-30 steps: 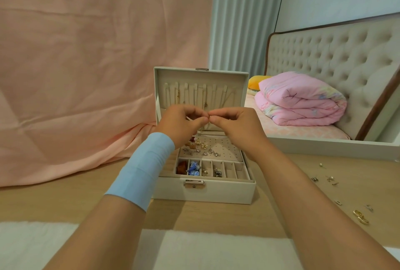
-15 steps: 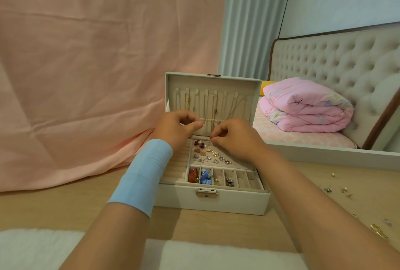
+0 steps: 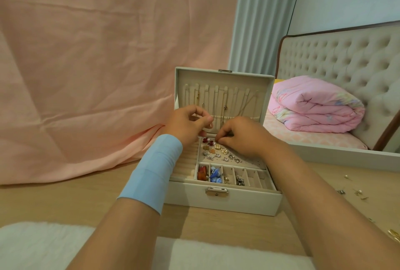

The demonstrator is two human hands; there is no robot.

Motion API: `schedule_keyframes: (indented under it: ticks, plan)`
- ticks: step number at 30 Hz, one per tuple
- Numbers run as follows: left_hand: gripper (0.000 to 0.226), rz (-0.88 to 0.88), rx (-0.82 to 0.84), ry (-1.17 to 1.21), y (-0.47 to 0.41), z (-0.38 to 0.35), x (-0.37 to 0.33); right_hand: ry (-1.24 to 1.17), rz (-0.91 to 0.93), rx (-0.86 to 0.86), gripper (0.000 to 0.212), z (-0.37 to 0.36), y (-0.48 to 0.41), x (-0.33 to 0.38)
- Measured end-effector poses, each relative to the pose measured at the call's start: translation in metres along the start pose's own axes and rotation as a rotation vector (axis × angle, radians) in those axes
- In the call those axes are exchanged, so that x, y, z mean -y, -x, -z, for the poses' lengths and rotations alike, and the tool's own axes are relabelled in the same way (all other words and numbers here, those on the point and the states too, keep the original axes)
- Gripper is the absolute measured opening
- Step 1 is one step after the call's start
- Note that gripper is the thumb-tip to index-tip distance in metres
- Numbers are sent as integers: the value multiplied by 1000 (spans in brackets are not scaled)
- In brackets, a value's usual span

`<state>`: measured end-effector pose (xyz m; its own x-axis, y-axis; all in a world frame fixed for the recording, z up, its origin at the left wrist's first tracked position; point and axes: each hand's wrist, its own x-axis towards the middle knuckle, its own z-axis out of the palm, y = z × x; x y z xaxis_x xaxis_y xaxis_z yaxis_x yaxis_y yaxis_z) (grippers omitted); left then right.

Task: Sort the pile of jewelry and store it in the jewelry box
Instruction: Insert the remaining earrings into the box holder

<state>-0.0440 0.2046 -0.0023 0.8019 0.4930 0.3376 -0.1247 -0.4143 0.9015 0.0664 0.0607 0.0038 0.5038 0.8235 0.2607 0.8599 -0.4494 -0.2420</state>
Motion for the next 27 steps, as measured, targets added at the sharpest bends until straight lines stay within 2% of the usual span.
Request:
schedule_keyframes:
  ticks: [5,10,13,15,21,27]
  plan:
    - [4,30,31,22,3,-2,-2,-46,-32,80,24,2,-1,-8]
    - [15,68,30,18,5,-5,-5,-294,-65,-50,30,0,5,-15]
    - [13,94,20,41,6,-9,-8,-513,-23,-178,25,15,12,-8]
    - [8,111,11,79,7,-12,-10,-595,17,-200,22,24,18,-3]
    - [14,127,37,107,10,-17,-21,-576,10,-308,12,26,21,-2]
    - [21,38,99,-61,7,-16,-20,-548,-26,-314,7,23,21,-6]
